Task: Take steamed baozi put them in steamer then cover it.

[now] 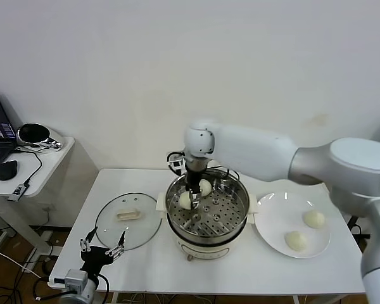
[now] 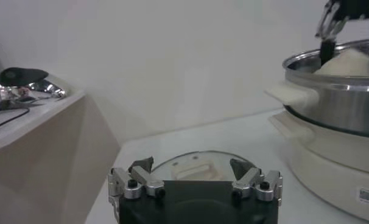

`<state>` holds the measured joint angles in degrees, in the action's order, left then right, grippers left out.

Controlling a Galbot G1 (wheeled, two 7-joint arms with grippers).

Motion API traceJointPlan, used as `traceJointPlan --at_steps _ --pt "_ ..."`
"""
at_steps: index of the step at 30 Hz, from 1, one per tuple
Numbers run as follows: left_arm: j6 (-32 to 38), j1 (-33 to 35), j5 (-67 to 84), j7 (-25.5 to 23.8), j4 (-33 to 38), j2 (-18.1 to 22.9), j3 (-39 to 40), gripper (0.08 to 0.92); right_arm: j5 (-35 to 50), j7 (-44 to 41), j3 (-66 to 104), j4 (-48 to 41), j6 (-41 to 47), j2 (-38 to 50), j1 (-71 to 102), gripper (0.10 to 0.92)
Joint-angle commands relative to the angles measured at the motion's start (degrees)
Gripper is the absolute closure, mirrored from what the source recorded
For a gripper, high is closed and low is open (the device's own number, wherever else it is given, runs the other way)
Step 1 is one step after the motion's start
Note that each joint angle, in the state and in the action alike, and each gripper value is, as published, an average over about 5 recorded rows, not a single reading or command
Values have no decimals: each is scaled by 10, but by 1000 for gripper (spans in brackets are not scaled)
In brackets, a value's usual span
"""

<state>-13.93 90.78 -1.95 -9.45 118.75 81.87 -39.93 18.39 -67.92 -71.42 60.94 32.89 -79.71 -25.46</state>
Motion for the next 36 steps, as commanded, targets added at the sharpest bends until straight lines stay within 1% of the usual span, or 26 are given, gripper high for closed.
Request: traceJointPlan --at_steps 1,5,7,10,12,15,18,22,28,31,34,36 --pt "-1 -1 3 -1 -1 0 0 177 -18 3 5 -40 -2 -38 27 389" --pt "-1 -4 4 -1 -6 2 4 177 -19 3 5 -41 -4 -42 29 378" --pt "-1 -5 4 0 -9 3 6 177 -18 3 6 -39 -6 -41 29 343" --pt "-1 -4 3 0 -11 4 9 177 -15 2 10 -32 -8 -35 28 262" --pt "-1 -4 2 0 -10 4 10 177 -14 3 15 -20 -6 -26 27 224" --pt "-1 -4 2 -1 -8 4 9 177 -10 3 20 16 -2 1 15 205" --pt "-2 -3 2 -2 -6 4 9 177 -1 -1 22 68 3 40 -11 203" --pt "-4 -2 1 -4 -5 5 10 177 4 -16 9 146 -2 124 -71 203" --pt "-8 1 -1 -7 -6 2 14 177 -21 -40 -2 263 -19 301 -138 203" --pt "-11 3 -1 -9 -6 2 14 177 -47 -51 -5 305 -34 390 -152 203" --pt "-12 7 -2 -10 -9 0 14 177 -80 -58 -4 330 -51 476 -143 203" --pt "-12 11 -3 -10 -10 -1 14 177 -98 -62 9 337 -62 518 -121 203"
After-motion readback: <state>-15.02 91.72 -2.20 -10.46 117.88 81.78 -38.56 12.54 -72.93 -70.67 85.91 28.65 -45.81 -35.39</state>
